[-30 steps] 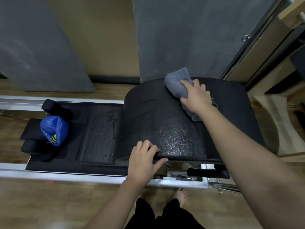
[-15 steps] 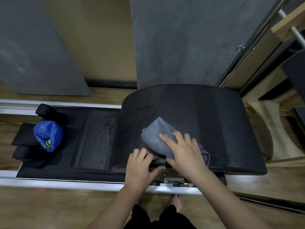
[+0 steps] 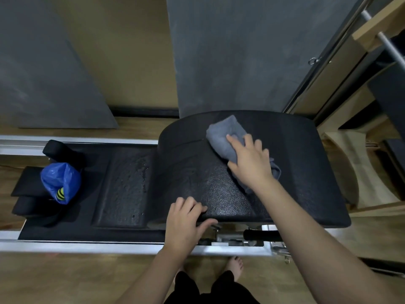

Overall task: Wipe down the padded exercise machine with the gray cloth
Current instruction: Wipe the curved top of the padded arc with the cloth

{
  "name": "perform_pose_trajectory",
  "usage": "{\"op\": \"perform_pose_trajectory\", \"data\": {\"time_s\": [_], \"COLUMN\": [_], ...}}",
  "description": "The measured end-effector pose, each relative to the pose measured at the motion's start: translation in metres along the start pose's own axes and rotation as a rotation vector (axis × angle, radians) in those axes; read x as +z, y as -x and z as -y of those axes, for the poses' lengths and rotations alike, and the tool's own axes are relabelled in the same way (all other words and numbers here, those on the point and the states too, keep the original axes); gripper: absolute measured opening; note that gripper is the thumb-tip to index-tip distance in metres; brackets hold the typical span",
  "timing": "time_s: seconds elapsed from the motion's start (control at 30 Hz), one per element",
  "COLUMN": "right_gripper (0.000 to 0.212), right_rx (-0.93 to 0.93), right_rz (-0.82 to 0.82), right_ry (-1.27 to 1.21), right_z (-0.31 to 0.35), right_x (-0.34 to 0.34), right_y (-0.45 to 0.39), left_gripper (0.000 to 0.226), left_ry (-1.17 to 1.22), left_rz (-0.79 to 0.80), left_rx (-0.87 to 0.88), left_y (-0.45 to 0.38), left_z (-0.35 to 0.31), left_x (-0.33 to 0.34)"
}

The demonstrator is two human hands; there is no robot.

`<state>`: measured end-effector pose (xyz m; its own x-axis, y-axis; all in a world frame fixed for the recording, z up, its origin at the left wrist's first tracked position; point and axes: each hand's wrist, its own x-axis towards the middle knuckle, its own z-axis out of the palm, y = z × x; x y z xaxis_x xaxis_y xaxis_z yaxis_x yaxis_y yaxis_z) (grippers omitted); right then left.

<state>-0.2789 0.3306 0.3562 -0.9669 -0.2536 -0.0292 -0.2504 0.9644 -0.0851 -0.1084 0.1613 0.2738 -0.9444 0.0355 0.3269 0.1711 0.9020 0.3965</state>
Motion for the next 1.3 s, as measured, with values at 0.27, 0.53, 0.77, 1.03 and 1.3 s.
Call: {"op": "perform_pose_trajectory", "data": {"time_s": [0.27,0.53,0.77,1.03,1.3], "right_gripper": [0.08,0.069,0.074,0.072,0.07], "right_rx": [-0.203,0.238,0.156,-0.127,0.156], "right_rz": [-0.029,-0.019,-0.015,-0.014,0.022], "right_ry": [0.025,-0.093,-0.008,0.016,-0.105], "right_z": [0.009,-0.022,0.014,0.027,-0.044], "right_x": [0.019,0.0,0.003,0.018,-0.005], "right_y": [0.095,-0.025,0.031,0.107,-0.039], "left_gripper": [0.051,0.047,0.051,0.041,0.024], "left_ry": [0.037,0.054,0.025,0.033,0.087], "left_rz": [-0.024,0.002,0.027,0.03,-0.03], "left_rx": [0.022,0.068,0.117,0.171,0.003], "left_y": [0.004,-0.004,-0.012,-0.02,-0.007], "left_z": [0.005,0.009,0.015,0.016,0.004], "left_x": [0.005,-0.003,-0.004,-0.008,-0.008]}}
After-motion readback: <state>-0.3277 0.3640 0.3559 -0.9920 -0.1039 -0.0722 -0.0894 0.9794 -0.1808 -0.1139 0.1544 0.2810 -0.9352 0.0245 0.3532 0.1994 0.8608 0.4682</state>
